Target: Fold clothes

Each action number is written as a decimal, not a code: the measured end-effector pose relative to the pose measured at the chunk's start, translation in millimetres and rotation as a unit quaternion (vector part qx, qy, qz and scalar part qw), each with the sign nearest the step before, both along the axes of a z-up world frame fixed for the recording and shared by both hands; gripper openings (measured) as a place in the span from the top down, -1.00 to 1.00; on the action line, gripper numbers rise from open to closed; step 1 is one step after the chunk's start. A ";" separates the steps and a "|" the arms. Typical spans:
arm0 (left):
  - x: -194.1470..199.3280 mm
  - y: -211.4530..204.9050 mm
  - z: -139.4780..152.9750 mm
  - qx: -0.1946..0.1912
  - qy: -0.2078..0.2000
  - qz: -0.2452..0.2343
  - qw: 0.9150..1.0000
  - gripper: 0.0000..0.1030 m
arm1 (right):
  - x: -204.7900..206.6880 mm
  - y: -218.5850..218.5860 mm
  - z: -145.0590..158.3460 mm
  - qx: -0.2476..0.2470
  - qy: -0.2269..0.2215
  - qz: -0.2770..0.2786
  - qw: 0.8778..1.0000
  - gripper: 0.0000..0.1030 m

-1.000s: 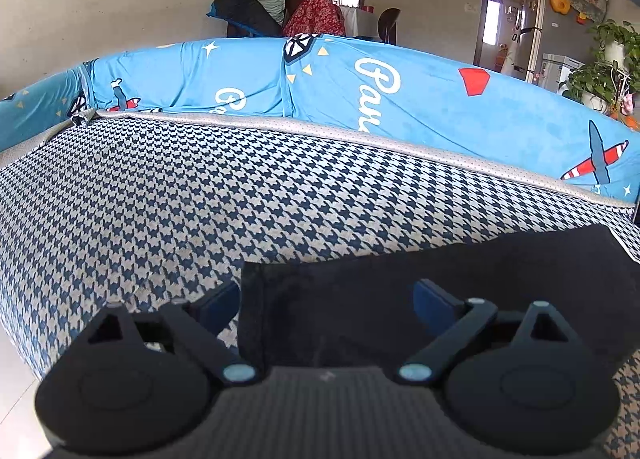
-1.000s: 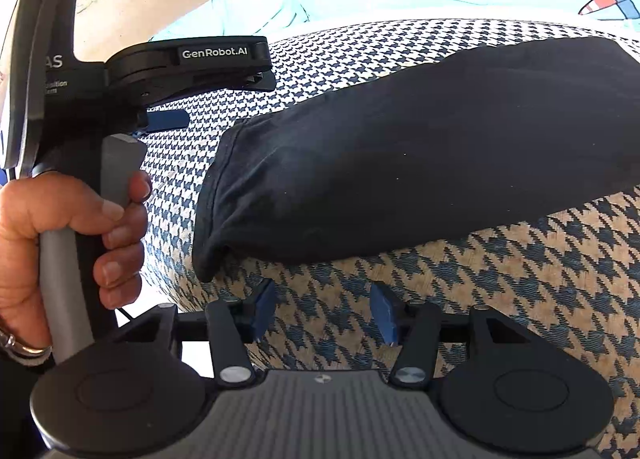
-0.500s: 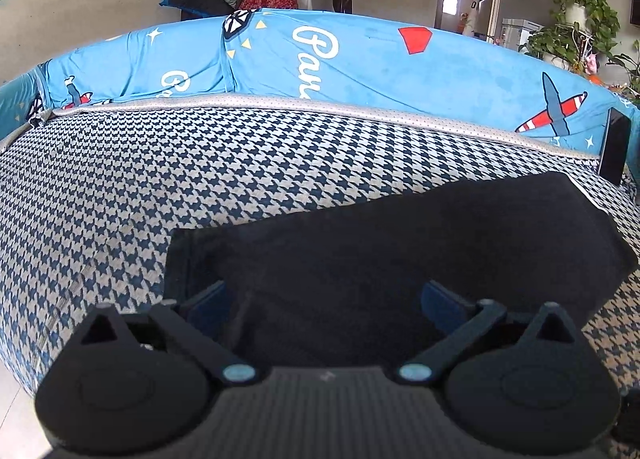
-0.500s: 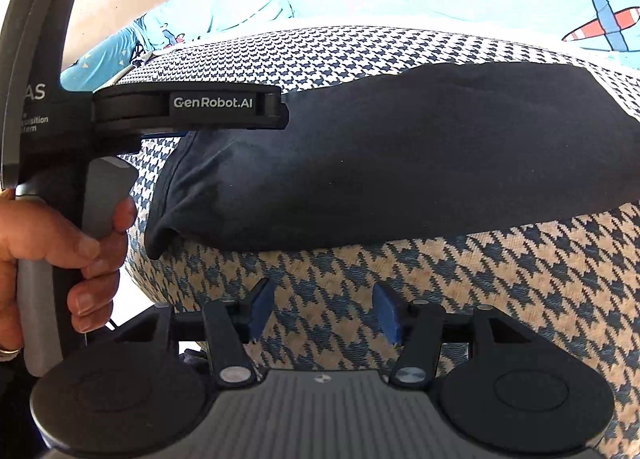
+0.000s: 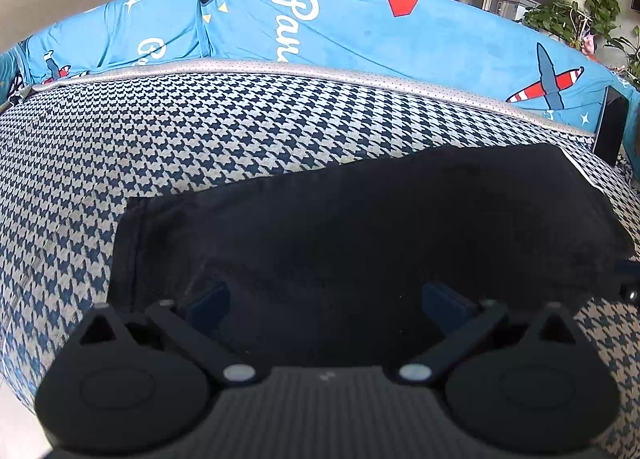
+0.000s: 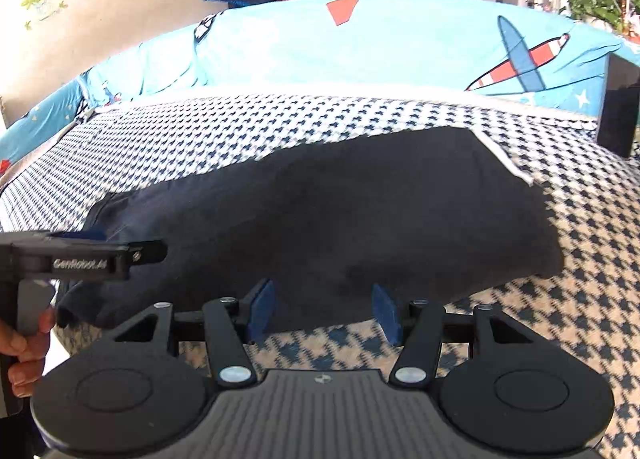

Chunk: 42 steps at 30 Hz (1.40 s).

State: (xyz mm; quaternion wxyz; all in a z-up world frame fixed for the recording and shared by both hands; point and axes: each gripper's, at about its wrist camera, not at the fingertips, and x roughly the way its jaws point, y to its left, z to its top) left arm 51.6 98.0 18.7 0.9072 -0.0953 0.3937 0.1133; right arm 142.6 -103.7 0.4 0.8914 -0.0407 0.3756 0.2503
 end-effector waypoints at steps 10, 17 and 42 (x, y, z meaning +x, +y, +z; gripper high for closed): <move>17.6 -12.7 -4.9 -0.023 0.013 0.009 1.000 -1.00 | 59.8 -76.2 12.5 0.056 -0.014 -0.158 0.986 -0.05; 28.9 -24.7 -7.6 -0.045 0.025 0.009 0.999 -1.00 | 84.9 -92.9 -0.2 0.061 0.000 -0.188 0.980 -0.05; 41.2 -52.0 -21.8 0.017 0.057 -0.008 0.998 -1.00 | 105.9 -82.5 -26.8 0.041 -0.014 -0.164 0.985 0.81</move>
